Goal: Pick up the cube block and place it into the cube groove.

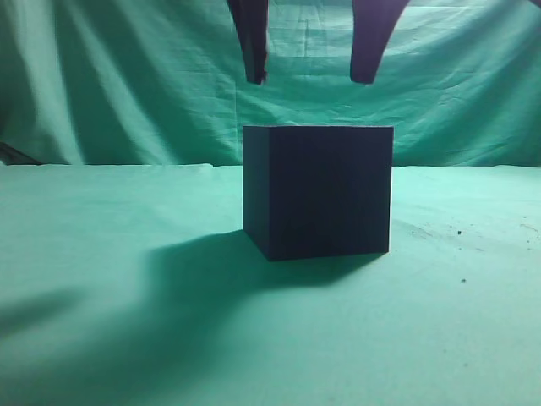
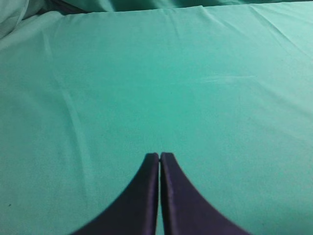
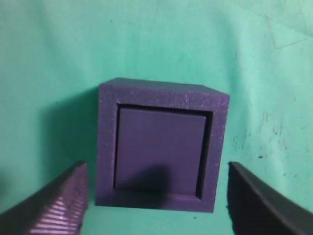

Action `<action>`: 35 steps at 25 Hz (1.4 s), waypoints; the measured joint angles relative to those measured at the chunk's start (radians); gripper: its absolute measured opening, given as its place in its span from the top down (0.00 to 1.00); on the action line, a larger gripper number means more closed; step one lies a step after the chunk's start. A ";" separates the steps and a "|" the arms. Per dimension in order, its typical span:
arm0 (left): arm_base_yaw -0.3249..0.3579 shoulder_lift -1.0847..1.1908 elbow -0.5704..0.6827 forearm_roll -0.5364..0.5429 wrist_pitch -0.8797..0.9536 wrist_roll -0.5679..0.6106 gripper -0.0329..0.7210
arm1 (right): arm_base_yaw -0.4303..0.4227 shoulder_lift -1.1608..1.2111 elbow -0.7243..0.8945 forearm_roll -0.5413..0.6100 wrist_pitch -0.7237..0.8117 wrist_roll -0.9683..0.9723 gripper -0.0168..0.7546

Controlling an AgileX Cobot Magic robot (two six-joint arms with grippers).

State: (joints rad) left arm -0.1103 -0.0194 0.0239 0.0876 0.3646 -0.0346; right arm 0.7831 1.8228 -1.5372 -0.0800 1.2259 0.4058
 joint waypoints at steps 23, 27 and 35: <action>0.000 0.000 0.000 0.000 0.000 0.000 0.96 | 0.000 -0.580 0.119 -0.047 0.030 -0.046 0.98; 0.000 0.000 0.000 0.000 0.000 0.000 0.96 | 0.000 -0.737 0.268 -0.066 0.036 -0.035 0.98; 0.000 0.000 0.000 0.000 0.000 0.000 0.96 | 0.000 -1.070 0.543 -0.066 -0.107 -0.034 0.98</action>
State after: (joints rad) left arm -0.1103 -0.0194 0.0239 0.0876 0.3646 -0.0346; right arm 0.7831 0.7523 -0.9943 -0.1462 1.1185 0.3714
